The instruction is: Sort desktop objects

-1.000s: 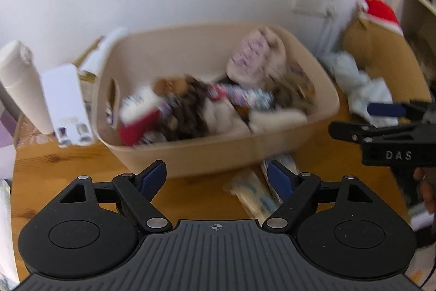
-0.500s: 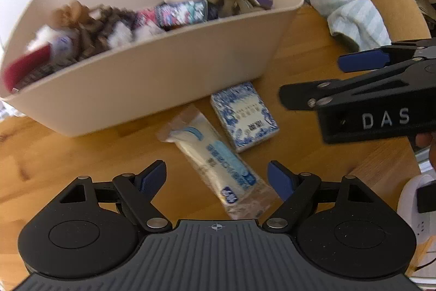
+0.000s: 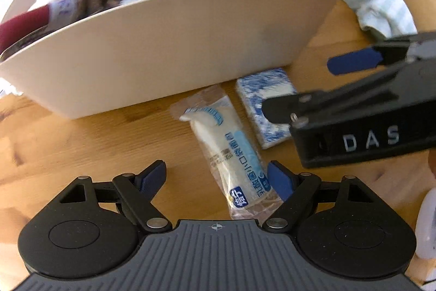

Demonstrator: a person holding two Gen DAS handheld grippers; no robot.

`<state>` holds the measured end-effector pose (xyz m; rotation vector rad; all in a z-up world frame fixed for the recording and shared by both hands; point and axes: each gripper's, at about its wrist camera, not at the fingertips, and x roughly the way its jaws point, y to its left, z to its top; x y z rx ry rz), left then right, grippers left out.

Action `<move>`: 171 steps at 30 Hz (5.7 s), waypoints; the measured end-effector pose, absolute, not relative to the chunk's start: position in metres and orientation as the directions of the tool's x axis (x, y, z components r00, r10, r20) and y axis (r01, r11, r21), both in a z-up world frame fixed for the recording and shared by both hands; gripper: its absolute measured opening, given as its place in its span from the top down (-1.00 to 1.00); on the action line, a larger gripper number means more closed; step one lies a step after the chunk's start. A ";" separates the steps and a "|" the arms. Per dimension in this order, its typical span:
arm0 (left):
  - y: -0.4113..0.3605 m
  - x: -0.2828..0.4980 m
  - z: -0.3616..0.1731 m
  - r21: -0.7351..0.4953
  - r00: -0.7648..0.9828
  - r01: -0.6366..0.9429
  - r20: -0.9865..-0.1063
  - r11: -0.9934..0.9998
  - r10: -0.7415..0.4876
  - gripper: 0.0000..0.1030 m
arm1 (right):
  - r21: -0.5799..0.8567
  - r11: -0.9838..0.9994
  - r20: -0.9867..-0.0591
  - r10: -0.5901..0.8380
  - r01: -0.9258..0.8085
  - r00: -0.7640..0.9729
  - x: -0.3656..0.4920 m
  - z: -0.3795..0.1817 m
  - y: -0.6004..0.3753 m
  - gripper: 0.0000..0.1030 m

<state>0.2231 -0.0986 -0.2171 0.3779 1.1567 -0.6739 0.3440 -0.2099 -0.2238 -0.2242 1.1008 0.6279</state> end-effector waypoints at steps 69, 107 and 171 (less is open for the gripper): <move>0.016 0.232 -0.097 -0.170 0.403 0.604 -0.778 0.779 -0.482 0.47 | 0.056 0.864 -0.695 0.393 -0.500 0.602 0.264 -0.090 -0.258 0.15; -0.070 0.355 -0.094 -0.085 0.490 0.565 -0.766 0.821 -0.416 0.47 | 0.092 0.881 -0.645 0.408 -0.464 0.647 0.391 -0.115 -0.167 0.16; 0.119 0.106 0.076 -0.142 0.582 0.468 -0.693 0.872 -0.425 -0.66 | 0.139 0.861 -0.752 0.413 -0.489 0.514 0.138 0.052 -0.271 -1.00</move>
